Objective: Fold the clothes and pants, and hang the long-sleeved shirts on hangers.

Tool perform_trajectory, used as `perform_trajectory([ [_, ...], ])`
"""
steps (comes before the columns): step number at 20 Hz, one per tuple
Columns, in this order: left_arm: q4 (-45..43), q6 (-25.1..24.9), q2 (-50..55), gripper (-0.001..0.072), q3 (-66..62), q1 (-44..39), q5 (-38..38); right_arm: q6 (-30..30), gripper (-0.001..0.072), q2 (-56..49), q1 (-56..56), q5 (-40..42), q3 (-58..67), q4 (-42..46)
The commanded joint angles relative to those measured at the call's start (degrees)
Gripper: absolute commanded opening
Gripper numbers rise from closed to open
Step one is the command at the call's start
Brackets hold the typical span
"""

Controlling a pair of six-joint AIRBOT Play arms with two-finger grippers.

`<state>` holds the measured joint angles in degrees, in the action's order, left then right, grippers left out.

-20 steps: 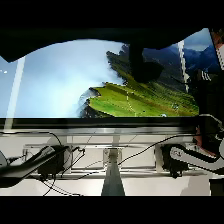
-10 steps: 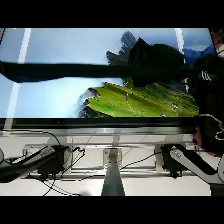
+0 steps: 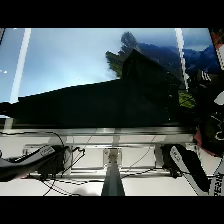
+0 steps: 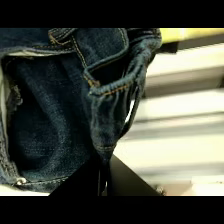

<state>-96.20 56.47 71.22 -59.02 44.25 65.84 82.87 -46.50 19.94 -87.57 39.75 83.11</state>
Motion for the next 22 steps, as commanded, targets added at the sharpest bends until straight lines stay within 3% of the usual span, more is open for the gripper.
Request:
perform_trajectory([
  [1, 1.2, -0.3, 0.0, 0.0019, -2.4, -1.0, -5.3, 0.0, 0.0022, 0.9, 0.0, -2.8, -2.4, -0.4],
  [4, 6.9, -0.3, 0.0, 0.0019, -10.6, -6.1, -13.4, 0.0, 0.0022, 0.9, 0.0, -2.8, -2.4, -0.4],
  [8, 7.6, -0.3, 0.0, 0.0020, -19.3, -12.6, -22.4, 0.0, 0.0022, 0.9, 0.0, -2.4, -2.4, -0.4],
  [11, 6.7, -0.3, 1.2, 0.0019, -18.2, -12.3, -14.3, 0.0, 0.0022, 0.9, 0.0, -2.4, -2.4, -0.4],
  [15, -7.5, -0.3, 6.8, 0.0019, -11.7, -8.0, 5.0, 0.0, 0.0022, 0.9, 0.0, -2.4, -2.4, -0.4],
  [22, -9.8, -0.3, 8.9, 0.0022, -6.3, 2.6, 6.9, 0.0, 0.0041, 0.8, 0.0, -3.5, -2.4, -0.4],
])
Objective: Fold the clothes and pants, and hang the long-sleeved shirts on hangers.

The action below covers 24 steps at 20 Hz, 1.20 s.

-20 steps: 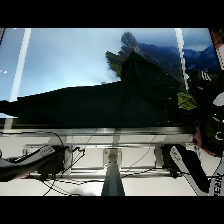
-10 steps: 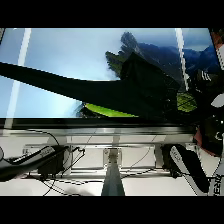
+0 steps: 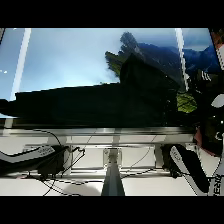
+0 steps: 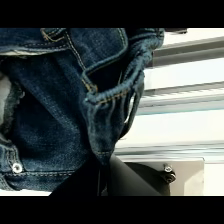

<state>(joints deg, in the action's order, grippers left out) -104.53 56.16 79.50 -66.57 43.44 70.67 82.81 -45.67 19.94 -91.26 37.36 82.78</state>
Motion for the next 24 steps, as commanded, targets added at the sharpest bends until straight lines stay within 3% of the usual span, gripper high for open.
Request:
perform_trajectory([
  [1, -0.9, 0.0, 0.6, 0.0101, 1.3, 4.2, 2.1, 0.0, 0.0157, 0.0, 0.0, 1.0, 0.0, -0.1],
  [2, 0.1, 0.0, 0.6, 0.0355, 1.3, 4.6, 2.1, 0.0, 0.0369, 0.0, 0.0, 1.6, 0.0, -0.1],
  [3, 1.5, 0.0, 0.6, 0.0689, 1.3, 4.7, 1.9, 0.0, 0.0533, 0.0, 0.0, 2.6, 0.0, -0.1],
  [4, 3.3, 0.0, 0.6, 0.0700, 1.2, 4.7, 1.6, 0.0, 0.0571, 0.0, 0.0, 3.6, 0.0, -0.2],
  [7, 6.6, 0.0, 0.4, 0.0700, 1.2, 2.8, -0.7, 0.0, 0.0571, 0.0, 0.0, 9.9, 0.0, -3.0],
  [12, 7.5, 1.1, 0.3, 0.0695, -1.7, -6.7, -4.1, -0.4, 0.0562, -4.7, -1.4, 29.7, 4.9, -18.6],
  [19, 7.5, 4.0, 0.3, 0.0694, -2.5, -22.3, -5.1, -0.9, 0.0560, -30.4, -25.5, 42.9, 29.0, -15.2],
  [24, 7.6, 8.5, 0.3, 0.0694, -2.5, -27.4, -4.9, 6.8, 0.0545, -47.1, -32.1, 45.4, 42.2, -15.4],
])
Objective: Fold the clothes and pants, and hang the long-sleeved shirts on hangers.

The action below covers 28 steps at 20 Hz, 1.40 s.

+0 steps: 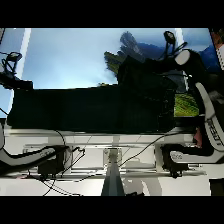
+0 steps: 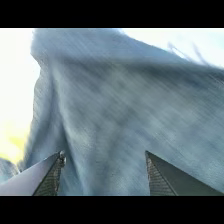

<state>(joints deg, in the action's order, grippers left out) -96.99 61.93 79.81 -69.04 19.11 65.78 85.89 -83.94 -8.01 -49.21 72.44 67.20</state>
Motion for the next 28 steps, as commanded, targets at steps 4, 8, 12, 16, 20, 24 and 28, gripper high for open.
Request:
perform_trajectory([
  [4, 0.2, 2.7, 0.0, 0.0693, -0.1, -5.4, 0.0, 6.1, 0.0544, -16.5, -4.8, 6.2, 13.8, 0.0],
  [8, 0.2, 2.6, 0.1, 0.0694, -0.1, -6.3, 0.0, 12.0, 0.0537, -20.9, -4.7, 6.1, 18.0, -2.5],
  [12, 0.2, 2.6, 0.1, 0.0694, 0.0, -6.3, 0.0, 18.4, 0.0501, -23.2, -4.7, 6.0, 18.3, -6.5],
  [16, 0.2, 2.6, 0.1, 0.0694, 0.0, -6.3, -0.2, 18.3, 0.0470, -23.4, -4.7, 11.0, 18.3, -10.2],
  [20, 0.2, 2.7, 0.3, 0.0694, 0.0, -6.3, -0.2, 18.2, 0.0220, -23.9, -4.7, 13.7, 18.3, -8.7],
  [24, 0.2, 2.6, 0.3, 0.0694, 0.0, -6.3, -0.2, 11.8, 0.0022, -24.4, -4.8, 12.5, 18.4, -8.5],
  [28, 0.2, 2.6, 0.3, 0.0694, 0.0, -6.3, -0.2, 1.5, 0.0021, -24.4, -4.8, 3.8, 23.3, -7.9],
])
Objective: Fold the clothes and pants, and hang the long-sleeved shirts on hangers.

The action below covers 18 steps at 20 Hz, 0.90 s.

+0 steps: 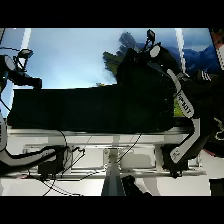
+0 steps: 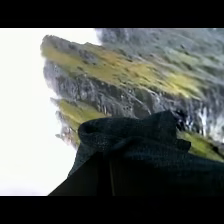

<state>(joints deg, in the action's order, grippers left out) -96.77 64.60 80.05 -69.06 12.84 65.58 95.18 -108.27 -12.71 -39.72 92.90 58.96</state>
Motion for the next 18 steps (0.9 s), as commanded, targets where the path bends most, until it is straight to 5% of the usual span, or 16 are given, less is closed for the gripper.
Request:
perform_trajectory([
  [1, 0.0, 0.0, 0.0, 0.0694, 0.0, 0.0, 0.0, -9.5, 0.0021, -0.1, -0.1, -8.9, 4.9, 1.1],
  [11, 4.0, 1.5, -0.5, 0.0694, 0.0, -0.9, -0.6, -20.4, 0.0019, 11.2, -0.1, -29.3, 11.4, 15.8],
  [18, 46.4, 1.4, -0.3, 0.0688, 0.0, -6.3, -7.1, -21.3, 0.0020, 27.2, -0.1, -46.5, 9.3, 22.4],
])
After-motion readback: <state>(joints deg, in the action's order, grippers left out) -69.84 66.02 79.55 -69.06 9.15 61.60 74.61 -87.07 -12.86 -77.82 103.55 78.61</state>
